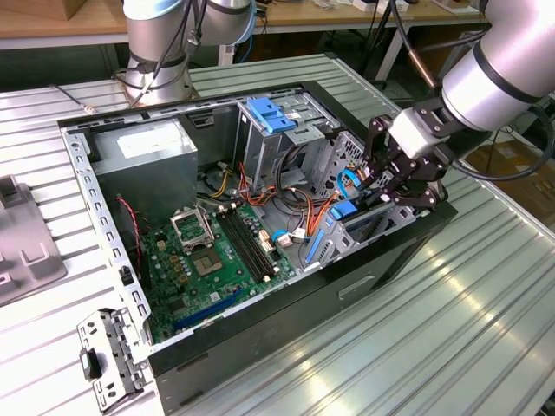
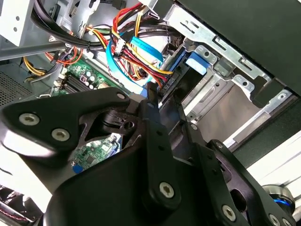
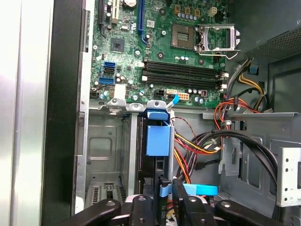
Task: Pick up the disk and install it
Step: 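Insert the second disk wire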
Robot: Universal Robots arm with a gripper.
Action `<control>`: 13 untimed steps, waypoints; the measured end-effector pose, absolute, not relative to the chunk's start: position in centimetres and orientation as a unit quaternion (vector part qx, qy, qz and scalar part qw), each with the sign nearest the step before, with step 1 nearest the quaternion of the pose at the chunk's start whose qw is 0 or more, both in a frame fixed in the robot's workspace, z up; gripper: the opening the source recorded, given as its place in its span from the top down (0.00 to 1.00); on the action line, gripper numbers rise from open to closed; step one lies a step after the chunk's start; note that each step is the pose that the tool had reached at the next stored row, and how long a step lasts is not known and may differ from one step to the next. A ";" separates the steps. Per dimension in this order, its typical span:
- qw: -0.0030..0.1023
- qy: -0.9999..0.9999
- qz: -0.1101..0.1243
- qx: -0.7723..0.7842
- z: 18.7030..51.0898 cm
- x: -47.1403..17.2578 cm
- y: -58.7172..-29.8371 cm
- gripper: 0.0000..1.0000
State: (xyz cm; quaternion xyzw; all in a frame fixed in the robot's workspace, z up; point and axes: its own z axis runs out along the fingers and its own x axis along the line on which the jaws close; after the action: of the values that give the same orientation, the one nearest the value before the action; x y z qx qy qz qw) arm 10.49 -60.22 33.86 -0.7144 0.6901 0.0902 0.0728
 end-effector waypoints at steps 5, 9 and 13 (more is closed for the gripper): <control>0.073 0.690 0.090 -0.714 35.5 10.5 -60.2 0.70; 0.073 0.690 0.090 -0.714 36.4 10.5 -60.2 0.70; 0.078 0.689 0.096 -0.714 36.4 10.5 -60.2 0.71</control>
State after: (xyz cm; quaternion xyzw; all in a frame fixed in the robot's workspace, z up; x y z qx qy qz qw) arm 10.48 -60.21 36.37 -0.7138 0.6894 0.0956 0.0780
